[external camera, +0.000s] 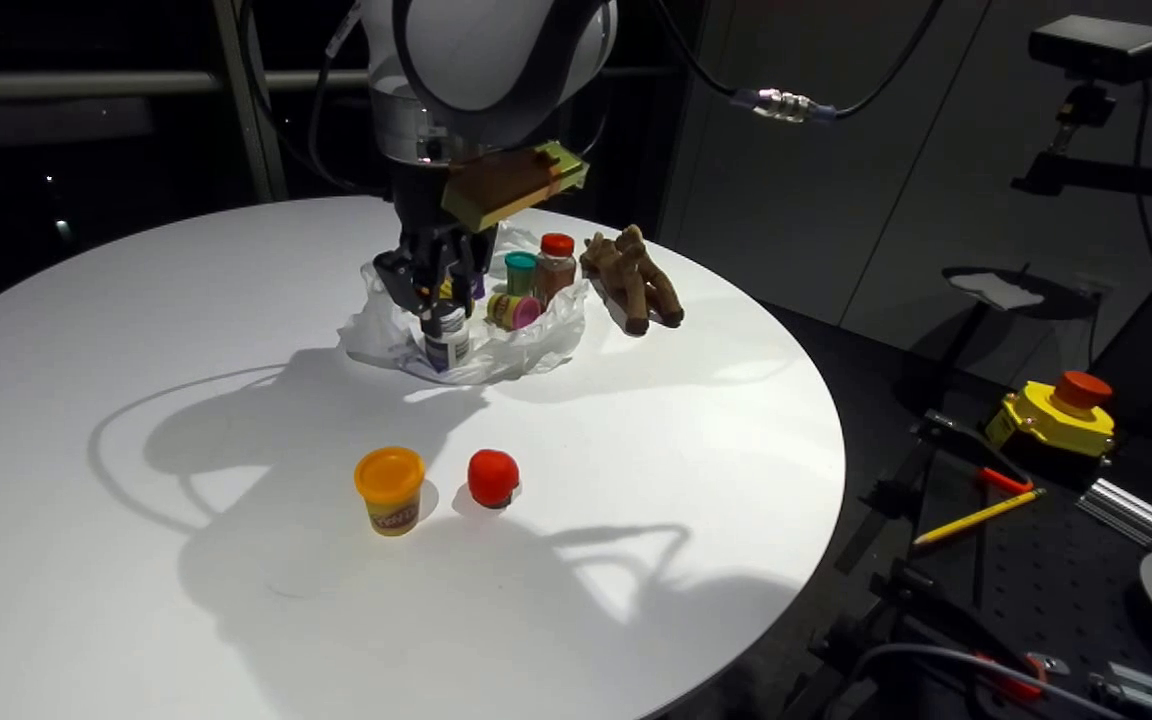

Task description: Pick the objects on the table in the plastic bag

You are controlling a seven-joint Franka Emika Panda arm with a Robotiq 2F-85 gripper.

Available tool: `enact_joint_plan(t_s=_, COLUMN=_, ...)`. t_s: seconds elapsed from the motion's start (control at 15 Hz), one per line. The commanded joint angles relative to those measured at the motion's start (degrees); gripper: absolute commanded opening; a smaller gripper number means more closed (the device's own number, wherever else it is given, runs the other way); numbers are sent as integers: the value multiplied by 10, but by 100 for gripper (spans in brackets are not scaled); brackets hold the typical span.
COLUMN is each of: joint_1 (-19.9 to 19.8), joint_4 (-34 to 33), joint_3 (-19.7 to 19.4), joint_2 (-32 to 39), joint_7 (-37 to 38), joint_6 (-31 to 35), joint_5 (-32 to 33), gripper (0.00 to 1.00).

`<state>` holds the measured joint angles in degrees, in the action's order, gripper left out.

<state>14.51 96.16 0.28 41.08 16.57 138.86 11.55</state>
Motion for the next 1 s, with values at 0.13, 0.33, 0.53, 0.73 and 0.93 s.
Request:
enact_joint_plan(t_s=0.13, joint_1=25, joint_4=-14, joint_3=-22, joint_2=16, joint_7=51, joint_6=29, joint_5=-1, gripper=20)
enact_joint_plan(t_s=0.33, joint_1=34, joint_4=-17, joint_3=-31, joint_2=19, joint_7=76, joint_6=35, joint_5=-1, gripper=20)
enact_joint_plan(t_s=0.53, joint_1=39, joint_4=-18, joint_3=-36, joint_2=20, joint_7=93, joint_6=36, joint_5=-3, gripper=20)
enact_joint_plan(t_s=0.73, joint_1=39, joint_4=-28, joint_3=-33, joint_2=18, joint_7=96, joint_6=-1, joint_5=-9, gripper=20)
enact_joint_plan(t_s=0.93, joint_1=40, joint_4=-33, joint_3=-35, joint_2=20, joint_7=99, joint_6=-14, joint_5=-5, gripper=20)
